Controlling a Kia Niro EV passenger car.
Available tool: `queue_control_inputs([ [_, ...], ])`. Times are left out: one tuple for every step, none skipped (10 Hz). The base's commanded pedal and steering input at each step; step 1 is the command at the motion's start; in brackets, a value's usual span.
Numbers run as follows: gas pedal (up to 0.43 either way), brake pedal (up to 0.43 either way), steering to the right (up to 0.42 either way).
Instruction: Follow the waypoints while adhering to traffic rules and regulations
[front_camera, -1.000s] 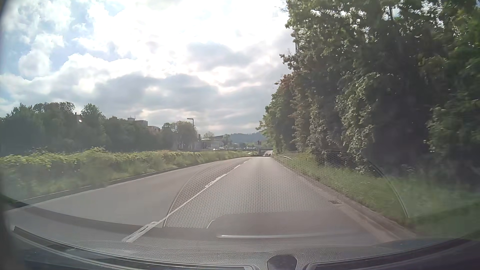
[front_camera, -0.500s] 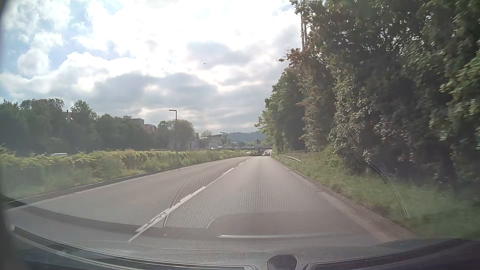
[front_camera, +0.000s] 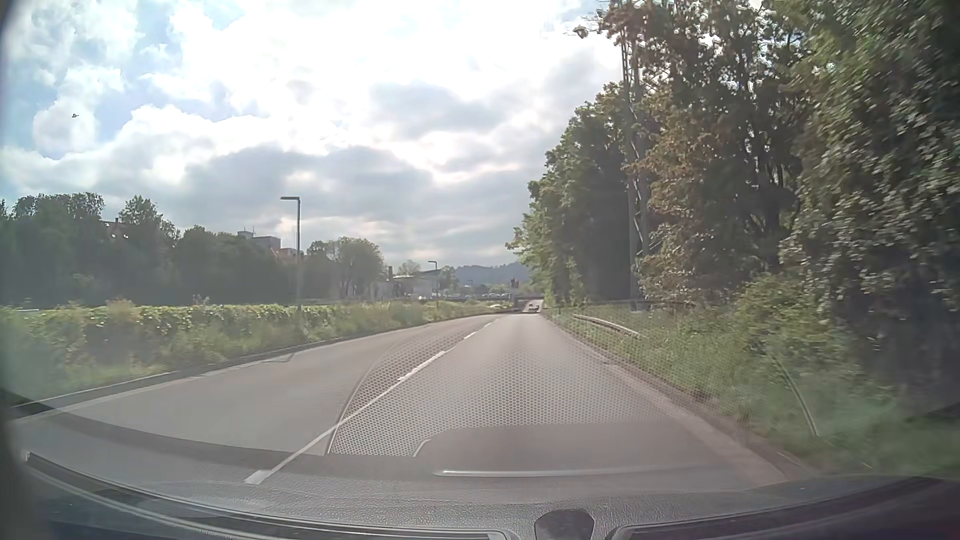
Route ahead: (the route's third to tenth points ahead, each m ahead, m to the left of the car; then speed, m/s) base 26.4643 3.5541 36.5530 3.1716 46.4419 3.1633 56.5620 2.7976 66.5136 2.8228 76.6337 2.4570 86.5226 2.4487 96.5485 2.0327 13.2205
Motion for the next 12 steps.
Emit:
queue_control_inputs([
  [0.118,0.000,0.001],
  [0.110,0.000,0.001],
  [0.110,0.000,0.001],
  [0.110,0.000,0.001],
  [0.098,0.000,0.001],
  [0.098,0.000,0.001],
  [0.098,0.000,0.001],
  [0.098,0.000,0.001],
  [0.098,0.000,0.001],
  [0.098,0.000,0.001],
  [0.098,0.000,0.001],
  [0.098,0.000,0.001],
])
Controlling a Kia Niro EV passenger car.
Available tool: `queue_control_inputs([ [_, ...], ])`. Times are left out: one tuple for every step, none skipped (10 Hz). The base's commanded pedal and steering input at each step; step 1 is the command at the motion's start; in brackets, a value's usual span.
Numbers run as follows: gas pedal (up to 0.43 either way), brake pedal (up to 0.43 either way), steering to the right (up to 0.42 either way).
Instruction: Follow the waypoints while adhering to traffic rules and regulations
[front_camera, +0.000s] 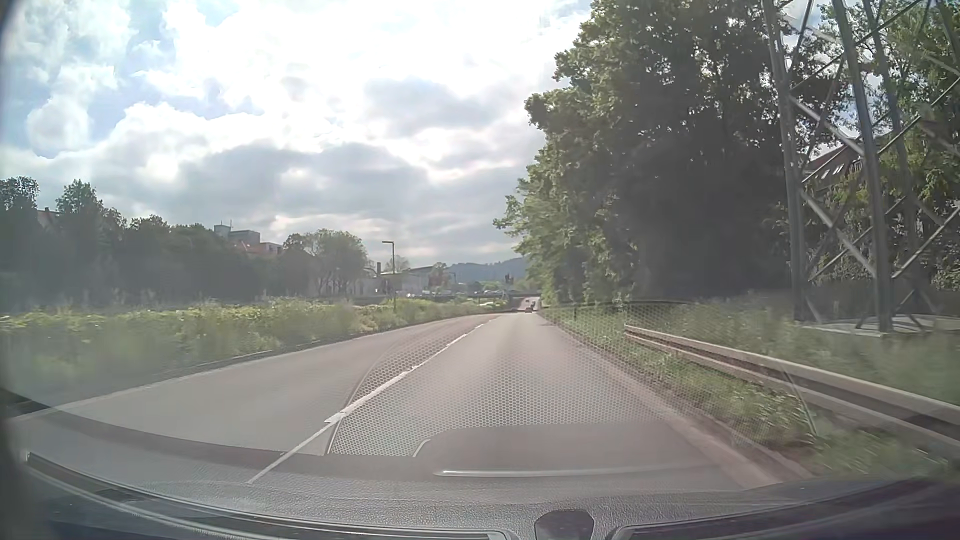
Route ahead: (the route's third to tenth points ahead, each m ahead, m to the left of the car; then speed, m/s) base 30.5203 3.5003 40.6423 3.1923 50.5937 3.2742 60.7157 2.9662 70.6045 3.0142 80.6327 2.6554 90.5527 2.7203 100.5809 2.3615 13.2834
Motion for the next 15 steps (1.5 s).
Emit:
queue_control_inputs([
  [0.098,0.000,0.001],
  [0.098,0.000,0.001],
  [0.098,0.000,0.001],
  [0.098,0.000,0.001],
  [0.098,0.000,0.000],
  [0.087,0.000,-0.004],
  [0.087,0.000,-0.005],
  [0.087,0.000,-0.004],
  [0.087,0.000,-0.003],
  [0.087,0.000,-0.003],
  [0.087,0.000,-0.003],
  [0.087,0.000,-0.003],
  [0.087,0.000,-0.003],
  [0.087,0.000,-0.002],
  [0.087,0.000,-0.002],
])
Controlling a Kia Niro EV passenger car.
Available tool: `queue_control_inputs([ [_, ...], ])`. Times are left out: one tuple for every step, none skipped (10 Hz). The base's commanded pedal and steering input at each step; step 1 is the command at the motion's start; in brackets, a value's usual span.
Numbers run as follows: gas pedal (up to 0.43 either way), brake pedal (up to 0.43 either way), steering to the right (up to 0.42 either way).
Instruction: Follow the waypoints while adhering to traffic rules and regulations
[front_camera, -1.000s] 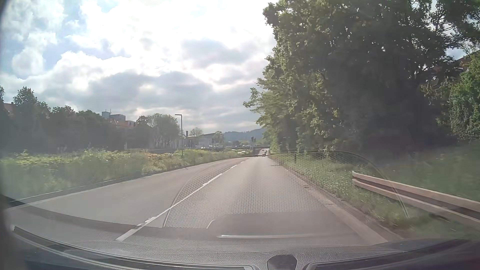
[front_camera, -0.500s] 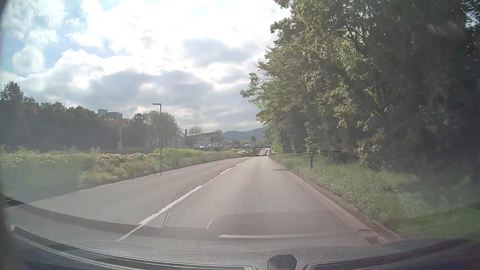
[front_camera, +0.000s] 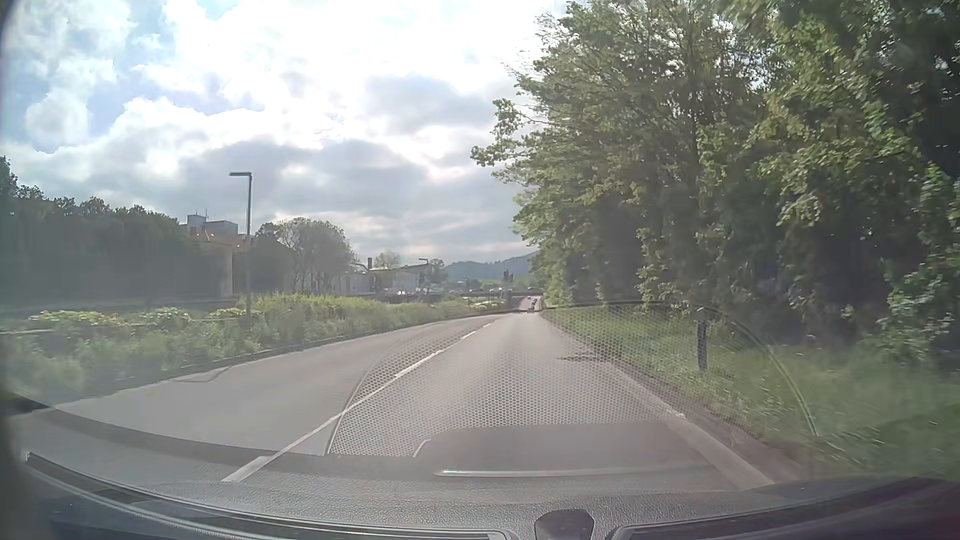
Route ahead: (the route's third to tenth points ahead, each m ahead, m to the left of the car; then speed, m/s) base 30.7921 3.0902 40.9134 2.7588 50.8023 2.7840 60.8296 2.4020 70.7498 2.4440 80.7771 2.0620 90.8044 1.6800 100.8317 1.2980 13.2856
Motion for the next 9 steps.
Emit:
queue_control_inputs([
  [0.087,0.000,-0.002],
  [0.087,0.000,-0.002],
  [0.098,0.000,-0.002],
  [0.098,0.000,-0.002],
  [0.098,0.000,-0.002],
  [0.098,0.000,-0.002],
  [0.098,0.000,-0.001],
  [0.098,0.000,0.000],
  [0.098,0.000,0.000],
])
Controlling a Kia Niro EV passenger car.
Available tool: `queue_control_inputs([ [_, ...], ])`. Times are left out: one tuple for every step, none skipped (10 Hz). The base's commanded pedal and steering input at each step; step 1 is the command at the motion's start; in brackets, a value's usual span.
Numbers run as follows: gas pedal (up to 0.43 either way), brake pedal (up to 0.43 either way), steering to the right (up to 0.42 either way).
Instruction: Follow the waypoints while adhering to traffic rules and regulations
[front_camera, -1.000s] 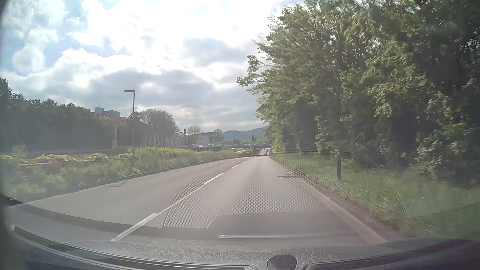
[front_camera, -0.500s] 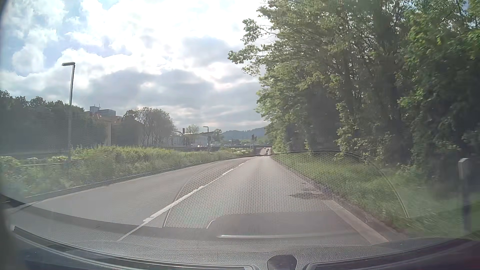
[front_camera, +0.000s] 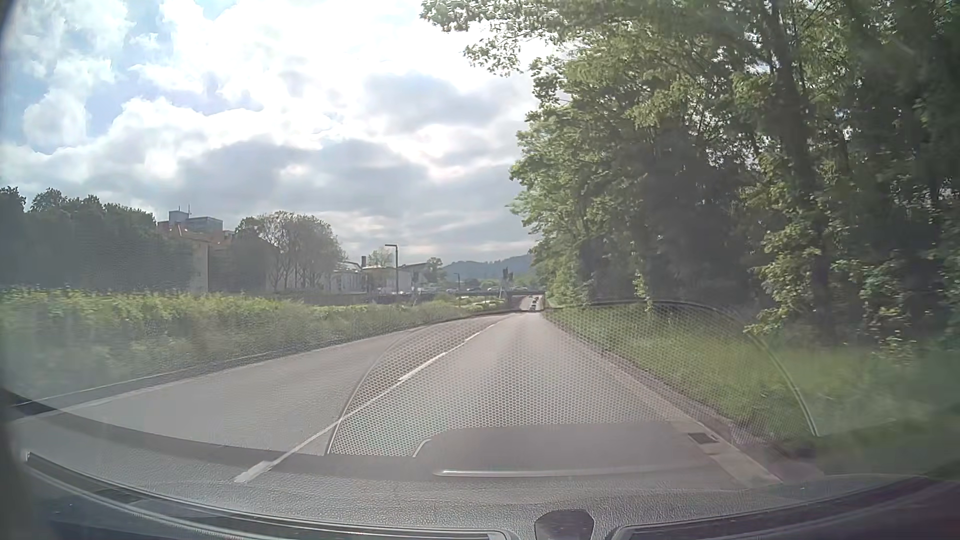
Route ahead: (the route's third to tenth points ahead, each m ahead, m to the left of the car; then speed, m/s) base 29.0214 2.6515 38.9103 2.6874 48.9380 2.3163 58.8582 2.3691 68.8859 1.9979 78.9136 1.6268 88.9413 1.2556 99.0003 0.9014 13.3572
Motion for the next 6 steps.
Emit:
queue_control_inputs([
  [0.098,0.000,0.000],
  [0.098,0.000,0.000],
  [0.098,0.000,0.000],
  [0.098,0.000,0.000],
  [0.110,0.000,0.000],
  [0.110,0.000,0.000],
])
